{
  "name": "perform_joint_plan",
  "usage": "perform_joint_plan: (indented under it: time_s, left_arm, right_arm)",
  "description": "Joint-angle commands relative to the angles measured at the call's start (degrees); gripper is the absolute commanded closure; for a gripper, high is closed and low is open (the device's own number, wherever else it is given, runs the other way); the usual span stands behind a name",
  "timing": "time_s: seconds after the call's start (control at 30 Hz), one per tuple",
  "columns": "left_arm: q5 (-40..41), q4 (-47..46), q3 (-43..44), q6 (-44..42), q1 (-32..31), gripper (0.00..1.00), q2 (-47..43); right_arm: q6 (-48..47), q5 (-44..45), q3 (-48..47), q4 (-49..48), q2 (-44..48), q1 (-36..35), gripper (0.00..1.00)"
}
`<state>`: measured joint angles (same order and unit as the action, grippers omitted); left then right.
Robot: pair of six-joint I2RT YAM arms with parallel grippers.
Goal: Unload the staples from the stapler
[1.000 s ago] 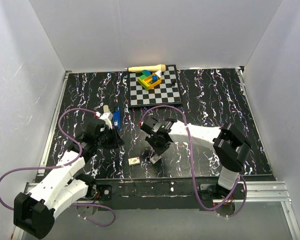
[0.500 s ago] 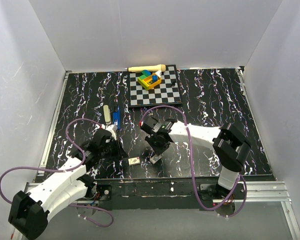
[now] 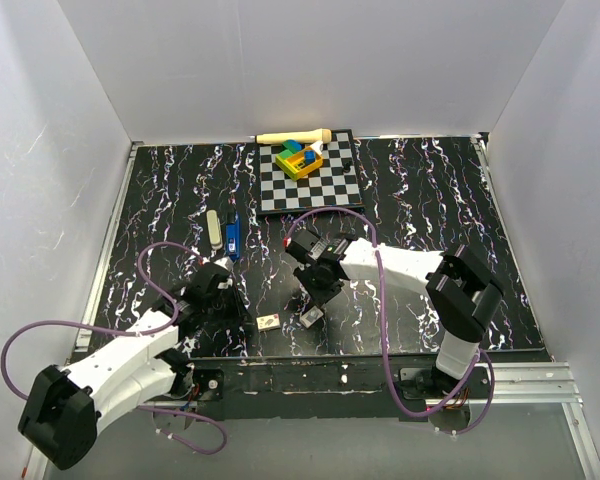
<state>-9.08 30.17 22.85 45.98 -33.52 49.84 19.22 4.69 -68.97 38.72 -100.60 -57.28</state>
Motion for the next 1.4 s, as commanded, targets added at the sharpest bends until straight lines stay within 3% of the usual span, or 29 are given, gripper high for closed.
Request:
perform_joint_plan:
  time_s: [0.0,0.83,1.37]
  left_arm:
    - [0.2,-1.6,-1.6,0.3,-0.4,1.00,1.9]
    - [-0.8,-7.9,-3.1,0.6,-0.7,1.00,6.1]
    - [-1.0,-8.6,-3.0,0.4,-0.9,1.00,6.2]
  right_arm:
    - [-0.4,-1.6,-1.3,-1.5,0.0,0.2,0.67]
    - [-0.2,-3.5,-2.5,-0.1,-3.1,0.1,0.73]
    - [-0.6,-6.2,-3.5,0.3,-4.7,0.1,0.71]
